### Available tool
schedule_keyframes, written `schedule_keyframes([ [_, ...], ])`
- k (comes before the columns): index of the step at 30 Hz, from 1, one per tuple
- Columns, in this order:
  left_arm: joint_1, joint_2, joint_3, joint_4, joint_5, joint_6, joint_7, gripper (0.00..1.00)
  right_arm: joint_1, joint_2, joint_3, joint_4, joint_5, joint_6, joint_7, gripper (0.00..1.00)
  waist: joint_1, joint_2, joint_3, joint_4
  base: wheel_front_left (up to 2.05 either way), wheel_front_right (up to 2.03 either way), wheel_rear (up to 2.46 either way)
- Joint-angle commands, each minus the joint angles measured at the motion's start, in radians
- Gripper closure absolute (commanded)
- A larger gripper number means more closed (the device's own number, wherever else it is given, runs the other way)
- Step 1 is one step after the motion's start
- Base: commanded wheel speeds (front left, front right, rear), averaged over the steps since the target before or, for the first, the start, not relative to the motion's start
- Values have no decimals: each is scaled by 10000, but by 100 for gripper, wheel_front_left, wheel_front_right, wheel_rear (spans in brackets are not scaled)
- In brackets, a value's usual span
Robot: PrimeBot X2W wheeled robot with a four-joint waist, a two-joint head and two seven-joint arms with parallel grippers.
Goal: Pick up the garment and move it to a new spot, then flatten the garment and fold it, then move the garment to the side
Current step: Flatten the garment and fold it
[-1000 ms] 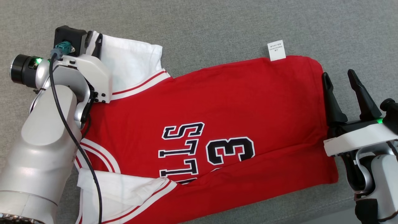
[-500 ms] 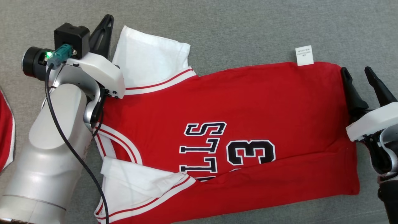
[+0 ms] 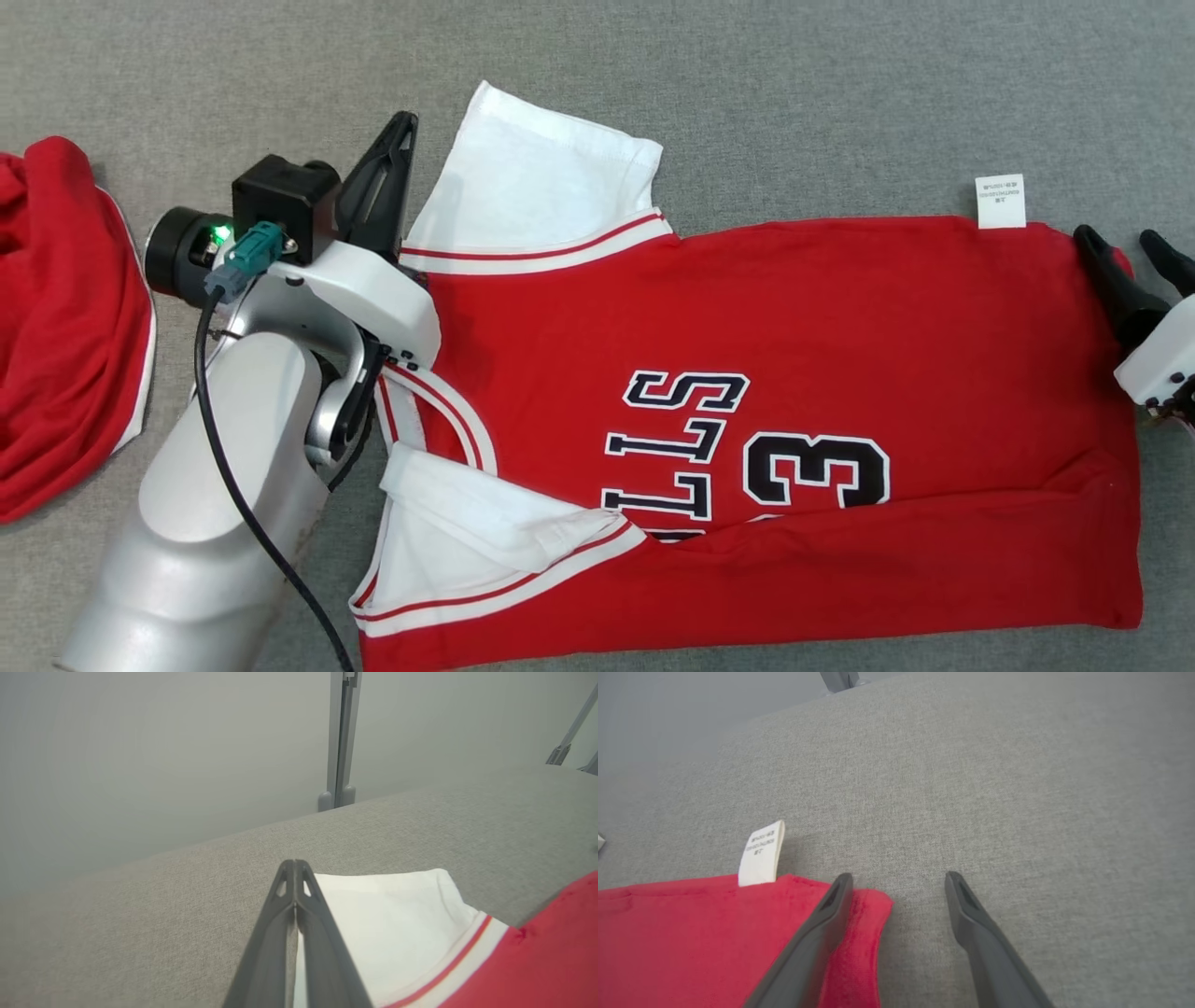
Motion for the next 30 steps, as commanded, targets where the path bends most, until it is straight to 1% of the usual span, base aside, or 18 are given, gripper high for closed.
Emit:
schedule_keyframes([
  [1,124,45,13,-108,-84,88,27,100,-66,-65,98,56,116,-4,78,0,0,-1,-51,76,0,0,0],
  [2,224,63,22,-201,-67,162,13,84,-79,-122,225,114,165,-4,133,0,0,-1,-70,112,0,0,0],
  [3,313,81,26,-292,-36,253,-11,51,-103,-207,335,153,172,-4,162,0,0,-1,-85,143,0,0,0],
  [4,387,97,34,-362,-10,325,-29,0,-132,-273,476,173,173,-4,138,0,0,-1,-95,169,0,0,0],
  [11,676,78,48,-616,-116,555,2,0,-122,-436,1345,368,394,-4,206,0,0,-1,-203,354,0,0,0],
  [12,694,97,49,-636,-131,563,10,0,-132,-440,1431,396,438,-4,201,16,0,-1,-221,366,0,0,0],
  [13,714,118,42,-654,-145,582,20,0,-149,-462,1543,377,454,-4,154,68,0,-1,-239,376,0,0,0],
  [14,745,125,23,-663,-159,583,52,0,-157,-482,1603,346,472,-3,25,100,0,-1,-259,383,0,0,0],
  [17,850,138,-25,-667,-152,601,99,0,-212,-657,1686,321,442,-4,-430,100,0,-1,-335,382,0,0,0],
  [20,895,172,-43,-651,-197,609,137,0,-293,-722,1699,241,153,-4,-1191,100,0,-1,-420,331,0,0,0],
  [23,998,184,42,-712,-272,669,-5,0,-159,-579,1791,140,78,-4,-1831,100,0,-1,-559,229,0,0,0],
  [25,1133,176,69,-751,-351,703,-80,0,-1,-607,1887,85,-79,-4,-2219,100,0,-1,-696,204,0,0,0],
  [30,1614,130,123,-1029,-460,834,-413,0,426,-404,1852,151,-247,-4,-3087,100,0,-1,-1135,307,0,0,0],
])
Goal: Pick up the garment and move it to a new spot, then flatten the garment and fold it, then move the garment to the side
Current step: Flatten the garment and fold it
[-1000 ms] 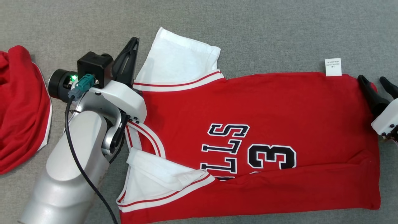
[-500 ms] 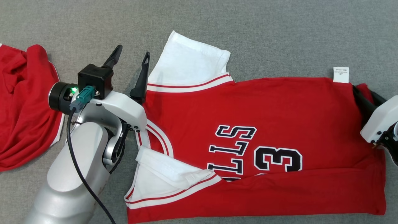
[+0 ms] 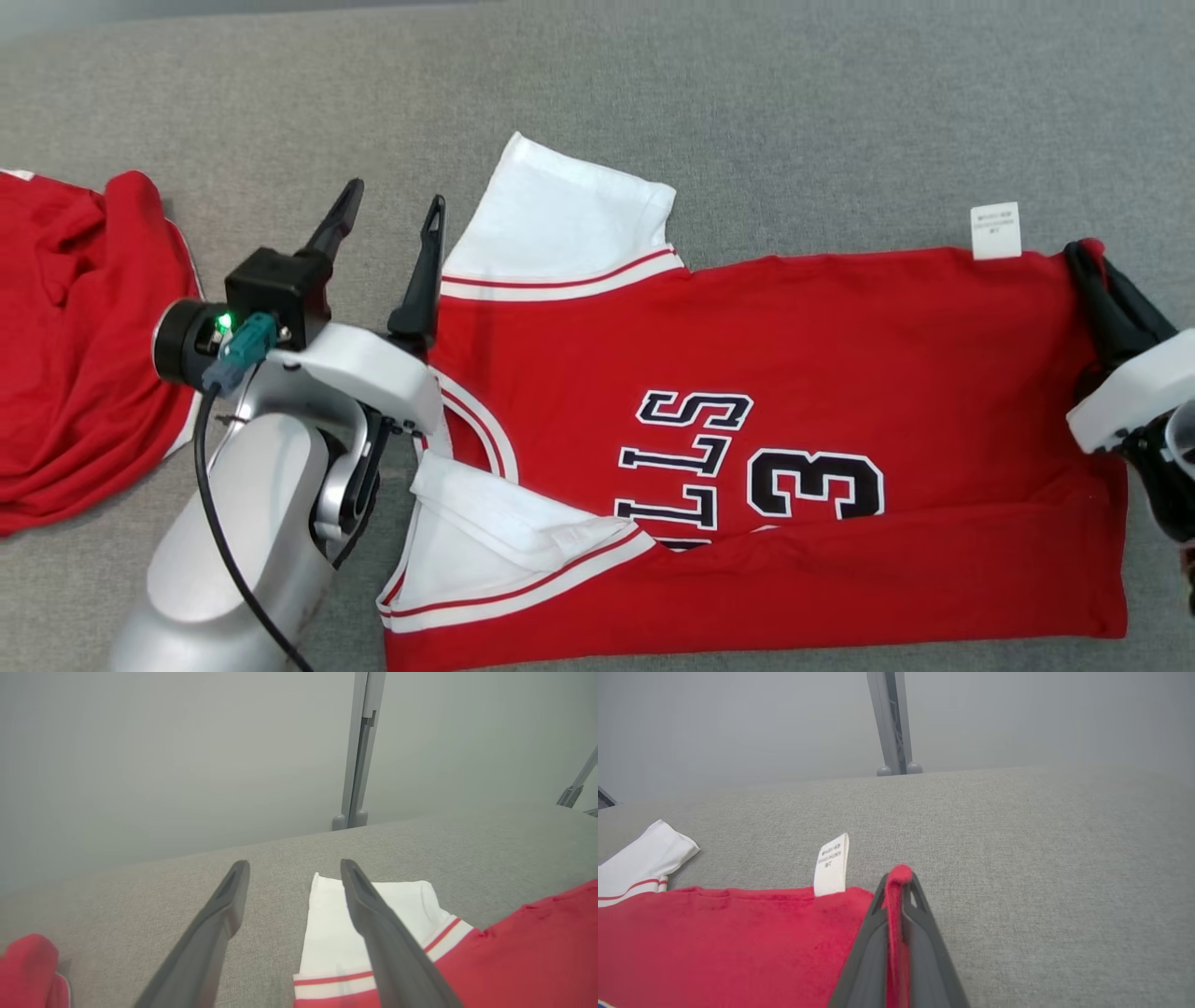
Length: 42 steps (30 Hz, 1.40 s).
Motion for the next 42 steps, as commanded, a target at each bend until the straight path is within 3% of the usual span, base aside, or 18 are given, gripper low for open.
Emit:
schedule_keyframes([
  [1,378,8,58,-214,-103,99,-217,0,280,125,-48,58,-62,-4,-354,100,0,0,-305,98,0,0,0],
  [6,1168,-58,66,-757,-262,158,-648,0,651,216,-132,292,-168,-4,-744,100,0,0,-679,262,0,0,0],
  [14,3181,-173,-506,-1696,-496,-275,-1217,0,1198,366,-421,575,-321,-4,-1294,100,0,0,-1182,593,0,0,0],
  [24,4399,-677,-585,-1818,-591,-154,-1482,0,1855,681,-1006,484,-435,-4,-1733,100,0,0,-1586,576,0,0,0],
  [32,3518,-303,-451,-1219,-149,110,-966,0,1464,954,-899,-201,-772,-4,-1497,100,0,0,-957,-43,0,0,0],
  [42,560,101,-339,-252,490,198,319,0,34,1064,-362,-1096,-1255,-4,-916,100,0,0,798,-773,0,0,0],
])
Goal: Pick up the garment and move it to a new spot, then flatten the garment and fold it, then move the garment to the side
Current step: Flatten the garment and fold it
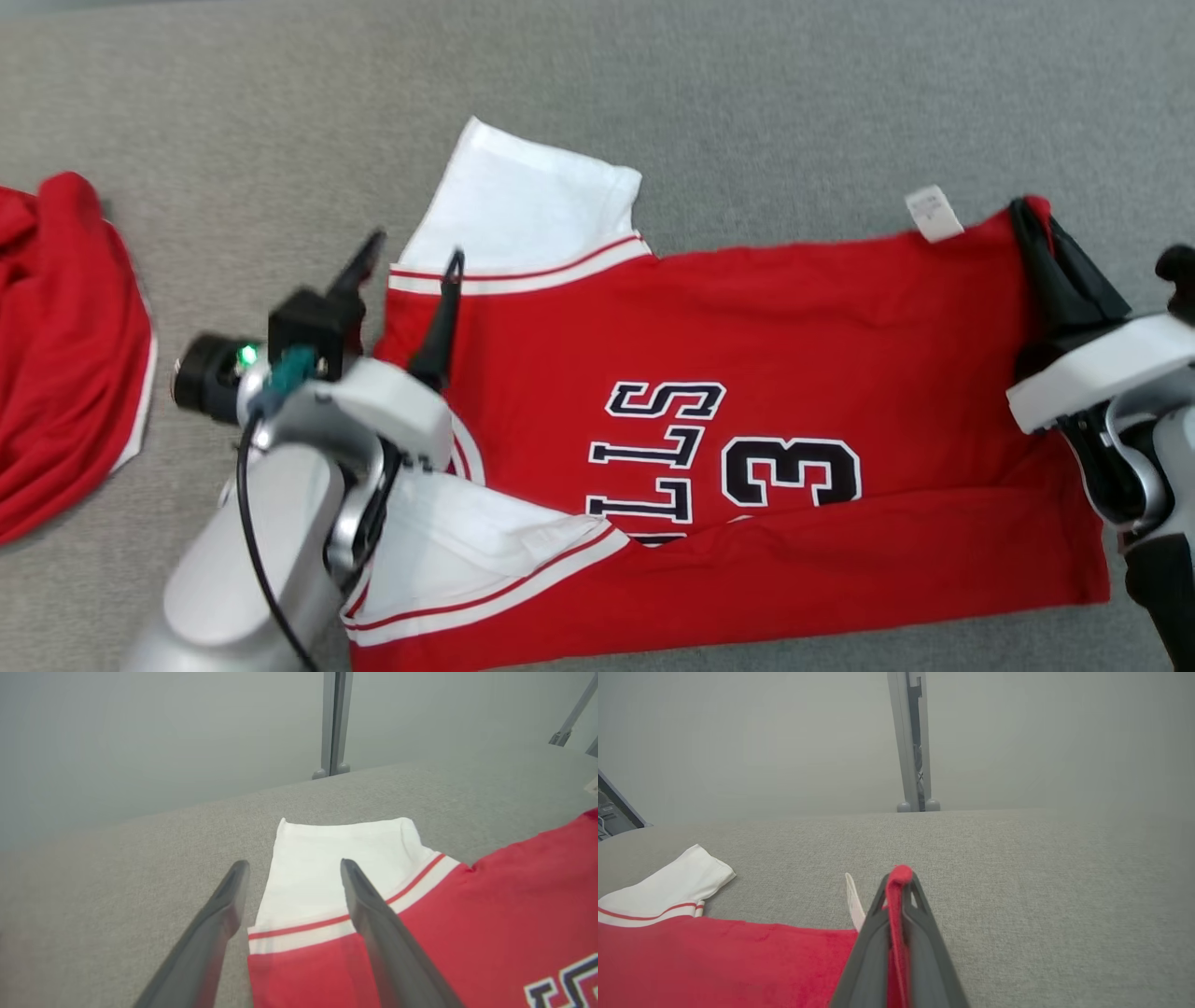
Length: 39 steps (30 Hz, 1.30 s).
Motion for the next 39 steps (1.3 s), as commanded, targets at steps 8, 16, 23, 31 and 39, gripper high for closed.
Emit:
schedule_keyframes([
  [8,-2461,154,-59,1584,462,-139,806,0,-895,26,252,-308,-184,-4,159,100,0,0,1261,-710,0,0,0],
  [16,-3954,42,11,3209,284,-613,864,0,-1107,131,285,-286,-208,-4,7,100,0,0,1663,-950,0,0,0],
  [23,-4663,-106,-95,4262,305,-833,533,0,-1169,157,343,-212,-182,-4,-107,100,0,0,1852,-1012,0,0,0],
  [31,-5058,-375,-299,5211,140,-1279,421,100,-1208,150,368,-111,-219,-4,-121,100,0,0,1927,-984,0,0,0],
  [39,-5234,-523,-392,5582,81,-1417,-104,100,-1080,103,368,24,-187,-4,-123,100,0,0,1771,-820,0,0,0],
])
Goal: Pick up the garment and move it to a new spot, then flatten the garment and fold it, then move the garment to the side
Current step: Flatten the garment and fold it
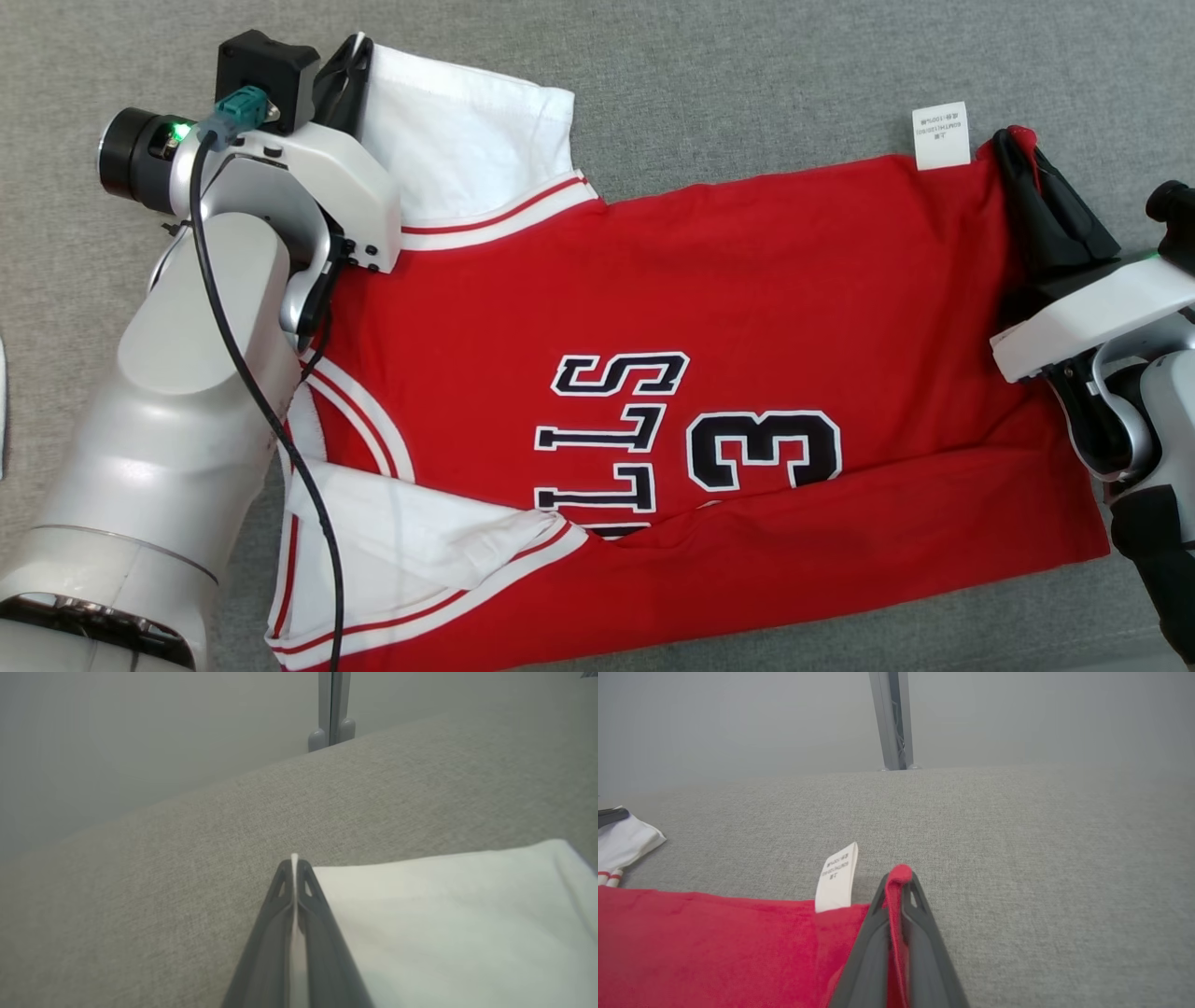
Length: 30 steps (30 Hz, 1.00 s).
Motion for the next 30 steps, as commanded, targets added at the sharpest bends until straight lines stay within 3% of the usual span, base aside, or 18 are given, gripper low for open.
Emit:
schedule_keyframes([
  [1,-62,19,-26,48,-28,-22,-125,100,33,-55,-28,45,-3,-4,-59,100,0,0,-84,61,0,0,0],
  [13,607,0,-113,-529,-252,-282,-859,100,197,-144,-47,700,80,-4,-374,100,0,0,-735,449,0,0,0],
  [20,1635,268,-349,-1779,-206,-430,-1286,100,397,-314,84,1379,170,-4,-759,100,0,0,-1237,769,0,0,0],
  [30,3479,799,-570,-4188,-336,-220,-1268,100,866,-484,-45,2159,83,-4,-1075,100,0,0,-2206,1163,0,0,0],
])
